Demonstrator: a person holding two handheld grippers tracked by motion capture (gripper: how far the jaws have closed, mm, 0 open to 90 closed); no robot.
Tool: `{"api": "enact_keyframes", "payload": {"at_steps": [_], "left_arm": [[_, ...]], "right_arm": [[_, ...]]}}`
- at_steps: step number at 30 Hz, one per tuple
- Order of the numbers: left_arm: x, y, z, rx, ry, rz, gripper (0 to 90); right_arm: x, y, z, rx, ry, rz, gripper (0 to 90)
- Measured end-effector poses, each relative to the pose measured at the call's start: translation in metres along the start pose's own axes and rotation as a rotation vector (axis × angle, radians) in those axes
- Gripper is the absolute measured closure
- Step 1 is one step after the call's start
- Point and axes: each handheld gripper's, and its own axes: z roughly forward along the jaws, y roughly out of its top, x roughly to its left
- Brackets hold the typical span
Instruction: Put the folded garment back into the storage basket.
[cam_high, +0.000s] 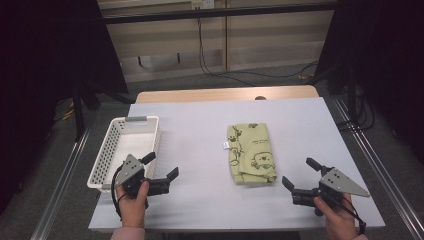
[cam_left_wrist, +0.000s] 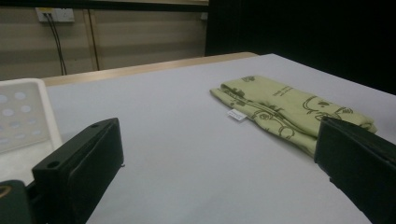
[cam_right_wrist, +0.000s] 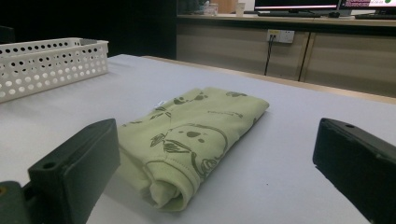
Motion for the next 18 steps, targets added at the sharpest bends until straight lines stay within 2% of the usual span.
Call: {"api": "enact_keyframes", "payload": {"at_steps": [2,4,6,10,11,15,18], "left_arm": [[0.001,0.001,0.001,0.008,0.000,0.012,1.6],[-0.001,0.002,0.006,0.004,-0.003,-0.016,1.6],[-0.001,0.003,0.008,0.012,-0.003,-0.002,1.6],[-0.004,0.004,0.013,0.006,-0.006,-0.010,1.6],[-0.005,0.006,0.015,0.009,-0.005,0.000,1.6],[-0.007,0.008,0.021,0.008,-0.008,-0.007,1.7],[-0.008,0.010,0.027,0.018,-0.009,0.005,1.8]], "right_arm": [[0.000,0.000,0.000,-0.002,0.004,0.001,0.2],[0.000,0.000,0.000,-0.002,0.003,0.000,0.3],[0.000,0.000,0.000,-0.005,0.004,0.007,0.2],[0.000,0.001,0.000,-0.006,0.008,-0.004,0.3],[0.000,0.001,0.000,-0.006,0.007,-0.007,0.2],[0.000,0.000,0.000,-0.006,0.009,-0.005,0.3],[0.000,0.000,-0.001,-0.006,0.008,-0.005,0.3]]}}
